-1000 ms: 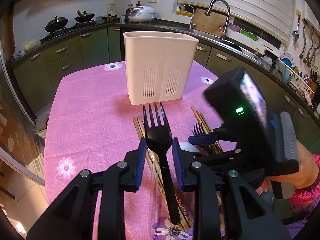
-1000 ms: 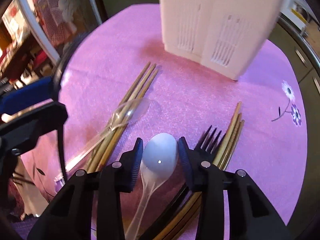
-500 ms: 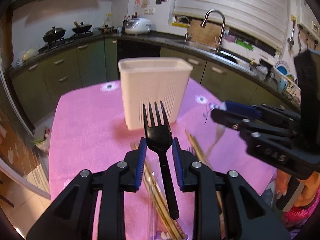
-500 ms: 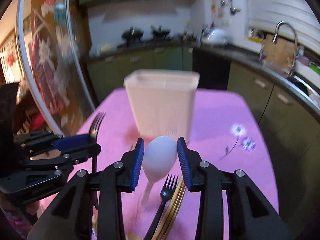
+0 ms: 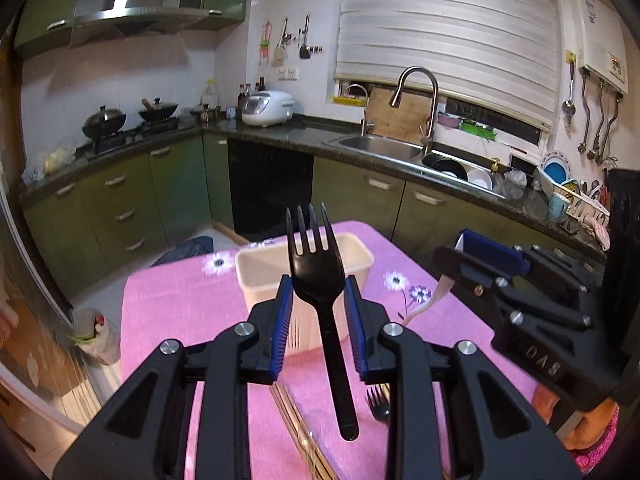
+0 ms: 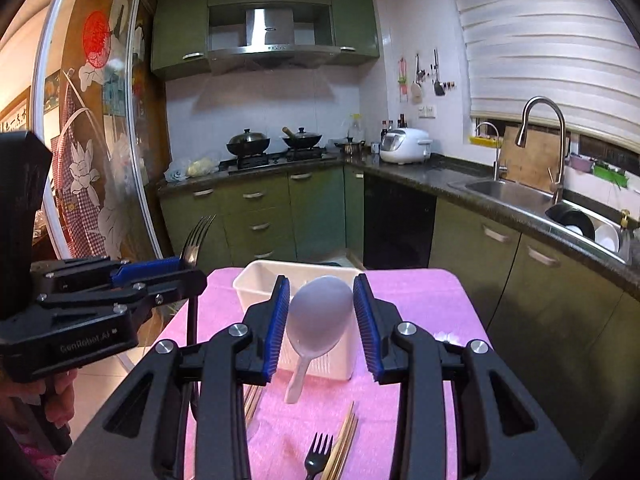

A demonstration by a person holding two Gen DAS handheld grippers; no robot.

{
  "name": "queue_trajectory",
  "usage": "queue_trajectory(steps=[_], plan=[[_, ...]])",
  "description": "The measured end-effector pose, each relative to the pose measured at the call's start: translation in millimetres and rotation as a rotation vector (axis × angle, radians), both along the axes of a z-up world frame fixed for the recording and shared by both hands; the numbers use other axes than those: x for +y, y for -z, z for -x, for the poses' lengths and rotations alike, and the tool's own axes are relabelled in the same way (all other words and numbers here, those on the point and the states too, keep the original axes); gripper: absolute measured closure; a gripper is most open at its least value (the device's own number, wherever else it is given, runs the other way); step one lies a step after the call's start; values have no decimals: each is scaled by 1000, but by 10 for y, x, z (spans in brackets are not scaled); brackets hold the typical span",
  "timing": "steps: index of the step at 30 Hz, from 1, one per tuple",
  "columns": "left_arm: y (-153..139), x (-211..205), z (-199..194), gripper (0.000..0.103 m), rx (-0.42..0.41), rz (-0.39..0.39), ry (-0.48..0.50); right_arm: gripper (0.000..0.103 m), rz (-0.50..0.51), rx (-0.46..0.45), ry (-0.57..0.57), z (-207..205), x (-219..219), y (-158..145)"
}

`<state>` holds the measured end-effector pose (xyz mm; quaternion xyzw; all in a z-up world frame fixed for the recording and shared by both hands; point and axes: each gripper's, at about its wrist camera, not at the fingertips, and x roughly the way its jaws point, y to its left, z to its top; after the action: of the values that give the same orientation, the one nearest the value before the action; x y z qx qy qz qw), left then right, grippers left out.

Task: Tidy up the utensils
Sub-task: 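Lower the black fork into the white holder with the left tool while the right tool inserts the white spoon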

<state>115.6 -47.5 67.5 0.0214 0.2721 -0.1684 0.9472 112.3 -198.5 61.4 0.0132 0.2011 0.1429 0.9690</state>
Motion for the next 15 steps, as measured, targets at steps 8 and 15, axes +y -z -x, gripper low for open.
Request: queue_trajectory(steps=[8, 15], plan=[[-262, -38, -170, 78, -44, 6, -5, 70, -2, -16, 6, -77, -16, -129], [-496, 3, -420, 78, -104, 35, -40, 70, 3, -45, 11, -86, -47, -272]])
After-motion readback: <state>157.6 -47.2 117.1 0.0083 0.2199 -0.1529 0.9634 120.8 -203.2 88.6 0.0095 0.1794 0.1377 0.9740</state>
